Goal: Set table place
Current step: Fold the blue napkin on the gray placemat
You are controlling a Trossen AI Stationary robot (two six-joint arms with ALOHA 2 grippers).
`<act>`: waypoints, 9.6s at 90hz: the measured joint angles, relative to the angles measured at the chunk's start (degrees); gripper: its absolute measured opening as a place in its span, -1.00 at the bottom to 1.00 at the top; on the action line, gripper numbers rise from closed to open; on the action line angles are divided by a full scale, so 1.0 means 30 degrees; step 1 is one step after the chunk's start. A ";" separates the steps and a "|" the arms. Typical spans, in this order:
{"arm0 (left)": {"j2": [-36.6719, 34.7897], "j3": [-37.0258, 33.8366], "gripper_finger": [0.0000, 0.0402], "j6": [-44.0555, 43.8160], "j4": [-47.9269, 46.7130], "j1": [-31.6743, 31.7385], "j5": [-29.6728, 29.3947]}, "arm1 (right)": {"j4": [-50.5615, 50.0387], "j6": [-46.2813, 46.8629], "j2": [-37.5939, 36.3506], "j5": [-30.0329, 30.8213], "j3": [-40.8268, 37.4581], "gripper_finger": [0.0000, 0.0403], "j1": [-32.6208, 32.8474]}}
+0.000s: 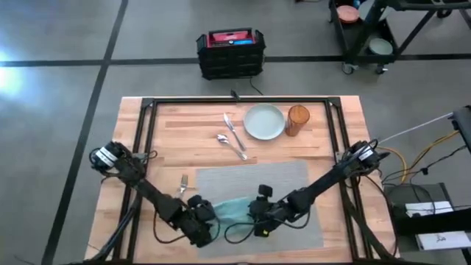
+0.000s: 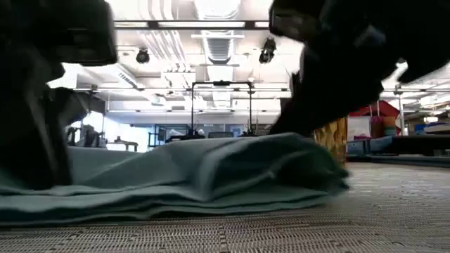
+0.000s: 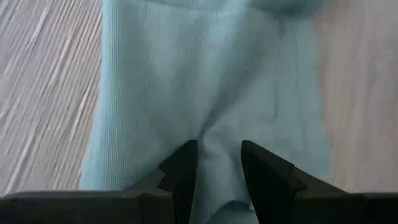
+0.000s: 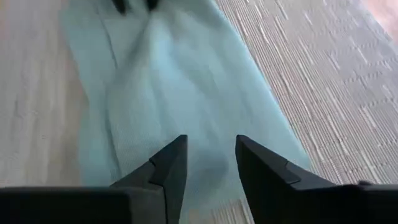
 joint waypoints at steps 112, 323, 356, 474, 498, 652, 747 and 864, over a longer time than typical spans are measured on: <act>-0.1385 0.0350 -0.43 0.1121 0.0919 -0.1561 -0.0543 | -0.0120 -0.3068 0.1218 -0.3332 0.2636 -0.98 -0.0574; -0.1339 0.2075 -0.03 0.1605 -0.2118 -0.1987 0.2907 | -0.0096 -0.3219 0.1901 -0.3312 0.2643 -0.98 -0.0664; -0.2303 0.2718 -0.02 0.3737 -0.3795 -0.0748 0.1293 | -0.0111 -0.1919 -0.0197 -0.3335 0.2643 -0.62 -0.0625; 0.1731 0.1518 -0.20 1.0627 -0.0288 0.6305 0.7645 | 0.2155 0.2461 -0.2011 0.0733 -0.4745 -0.14 0.2134; 0.1567 0.1501 -0.90 1.0003 0.0021 0.6417 0.8262 | 0.2088 0.2604 -0.2011 0.0728 -0.4745 -0.19 0.2131; 0.0395 0.1361 -1.00 -2.3079 -0.5430 0.2285 -0.0783 | 0.0832 -0.3538 -0.2084 -0.1380 -0.5022 -0.80 0.2148; -0.0421 0.2361 -0.05 -1.1911 -0.6365 0.2002 0.3383 | 0.0082 -0.5779 -0.4997 -0.1880 -0.5250 -0.59 0.2033; 0.1542 0.2361 -0.43 -0.1313 -0.0941 -0.0501 0.3832 | 0.2166 0.1008 -0.2812 -0.2327 -0.5903 -0.88 0.3474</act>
